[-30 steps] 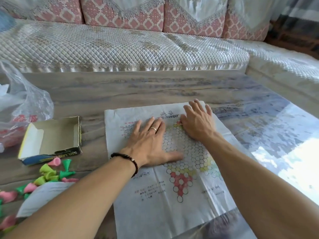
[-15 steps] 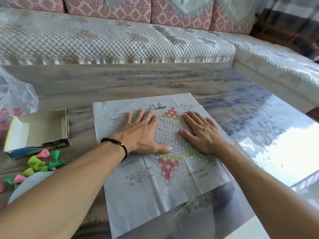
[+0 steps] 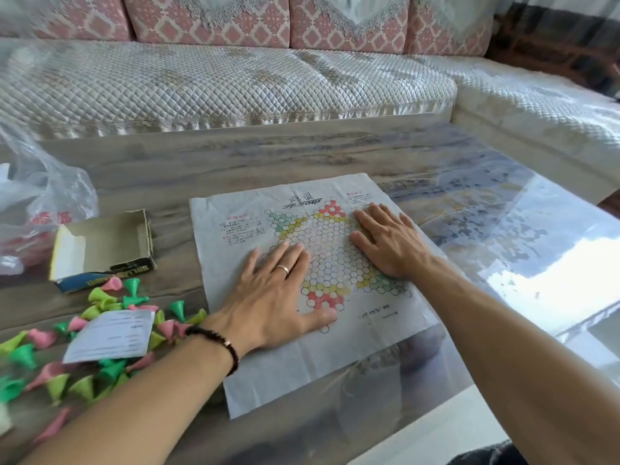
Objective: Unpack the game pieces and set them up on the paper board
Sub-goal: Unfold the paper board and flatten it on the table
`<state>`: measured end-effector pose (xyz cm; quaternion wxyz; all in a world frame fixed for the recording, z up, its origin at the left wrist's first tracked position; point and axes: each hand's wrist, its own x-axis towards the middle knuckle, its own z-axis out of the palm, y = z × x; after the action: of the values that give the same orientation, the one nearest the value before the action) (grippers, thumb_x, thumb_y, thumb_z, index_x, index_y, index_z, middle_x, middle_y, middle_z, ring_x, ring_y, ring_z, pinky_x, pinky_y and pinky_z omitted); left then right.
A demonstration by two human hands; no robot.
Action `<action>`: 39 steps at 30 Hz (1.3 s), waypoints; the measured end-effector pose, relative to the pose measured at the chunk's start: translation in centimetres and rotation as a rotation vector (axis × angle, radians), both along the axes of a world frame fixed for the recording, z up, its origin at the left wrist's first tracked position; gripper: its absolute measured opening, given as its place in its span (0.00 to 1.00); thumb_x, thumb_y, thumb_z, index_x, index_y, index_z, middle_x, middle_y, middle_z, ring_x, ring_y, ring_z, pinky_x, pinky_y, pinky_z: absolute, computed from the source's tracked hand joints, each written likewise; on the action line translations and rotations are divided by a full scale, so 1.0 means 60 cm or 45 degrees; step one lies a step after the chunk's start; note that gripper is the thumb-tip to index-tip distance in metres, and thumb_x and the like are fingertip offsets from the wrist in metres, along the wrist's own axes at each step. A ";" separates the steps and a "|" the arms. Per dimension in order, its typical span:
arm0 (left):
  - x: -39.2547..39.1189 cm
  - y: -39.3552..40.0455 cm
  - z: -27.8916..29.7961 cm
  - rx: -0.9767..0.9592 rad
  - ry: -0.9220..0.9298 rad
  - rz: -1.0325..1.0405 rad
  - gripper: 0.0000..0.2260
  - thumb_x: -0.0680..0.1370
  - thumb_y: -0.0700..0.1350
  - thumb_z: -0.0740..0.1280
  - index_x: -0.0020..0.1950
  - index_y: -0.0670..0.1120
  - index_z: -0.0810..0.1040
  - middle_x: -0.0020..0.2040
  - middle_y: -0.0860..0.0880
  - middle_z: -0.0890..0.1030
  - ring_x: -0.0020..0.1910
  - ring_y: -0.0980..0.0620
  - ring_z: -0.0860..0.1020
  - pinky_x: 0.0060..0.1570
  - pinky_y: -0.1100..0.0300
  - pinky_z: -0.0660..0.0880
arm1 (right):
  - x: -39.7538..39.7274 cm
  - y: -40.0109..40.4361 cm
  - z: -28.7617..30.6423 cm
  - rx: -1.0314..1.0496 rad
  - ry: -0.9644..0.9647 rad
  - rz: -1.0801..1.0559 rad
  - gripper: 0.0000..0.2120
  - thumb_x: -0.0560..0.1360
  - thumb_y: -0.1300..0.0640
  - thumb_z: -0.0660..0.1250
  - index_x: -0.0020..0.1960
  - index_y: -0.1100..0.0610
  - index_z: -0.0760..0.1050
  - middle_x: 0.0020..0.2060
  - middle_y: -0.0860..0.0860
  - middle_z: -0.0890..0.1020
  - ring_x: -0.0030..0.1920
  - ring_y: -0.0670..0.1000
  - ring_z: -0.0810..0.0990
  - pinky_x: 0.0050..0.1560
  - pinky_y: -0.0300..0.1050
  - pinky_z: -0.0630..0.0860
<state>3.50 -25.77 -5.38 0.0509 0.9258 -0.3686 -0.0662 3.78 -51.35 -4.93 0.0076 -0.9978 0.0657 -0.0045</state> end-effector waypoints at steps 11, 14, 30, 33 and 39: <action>-0.006 0.009 0.001 0.045 -0.009 -0.018 0.53 0.64 0.81 0.47 0.78 0.48 0.38 0.79 0.51 0.39 0.76 0.53 0.36 0.74 0.43 0.39 | -0.118 0.093 -0.010 0.145 -0.051 -0.041 0.29 0.79 0.36 0.45 0.77 0.46 0.51 0.78 0.47 0.51 0.77 0.49 0.48 0.75 0.53 0.48; -0.016 0.032 0.000 0.053 -0.013 -0.005 0.50 0.67 0.79 0.45 0.78 0.47 0.38 0.78 0.49 0.38 0.76 0.53 0.36 0.74 0.44 0.39 | -0.129 0.047 -0.010 0.136 0.062 -0.222 0.34 0.77 0.32 0.41 0.78 0.46 0.44 0.78 0.48 0.44 0.77 0.49 0.43 0.76 0.54 0.43; -0.069 0.102 -0.004 0.026 -0.049 0.085 0.45 0.71 0.73 0.40 0.78 0.43 0.40 0.78 0.45 0.39 0.76 0.50 0.37 0.75 0.47 0.40 | -0.139 0.104 -0.007 0.117 0.075 -0.164 0.33 0.77 0.32 0.41 0.78 0.45 0.45 0.78 0.47 0.44 0.77 0.49 0.42 0.76 0.55 0.43; -0.079 0.102 0.016 -0.031 0.014 0.064 0.40 0.76 0.69 0.47 0.78 0.44 0.41 0.79 0.45 0.40 0.77 0.50 0.38 0.75 0.50 0.40 | -0.138 0.117 0.002 0.116 0.081 -0.195 0.32 0.78 0.34 0.42 0.78 0.48 0.47 0.78 0.49 0.46 0.78 0.51 0.43 0.75 0.57 0.44; -0.105 0.176 0.057 -0.435 -0.121 -0.013 0.28 0.79 0.61 0.49 0.74 0.46 0.65 0.75 0.48 0.64 0.76 0.50 0.56 0.74 0.53 0.53 | -0.151 0.211 0.032 0.237 -0.207 0.024 0.24 0.79 0.45 0.57 0.72 0.55 0.63 0.75 0.53 0.60 0.76 0.54 0.54 0.72 0.54 0.55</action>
<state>-2.79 -15.23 -1.94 0.1895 0.9039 -0.3813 0.0410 -5.25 -38.70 -3.00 0.1055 -0.9897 0.0557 -0.0792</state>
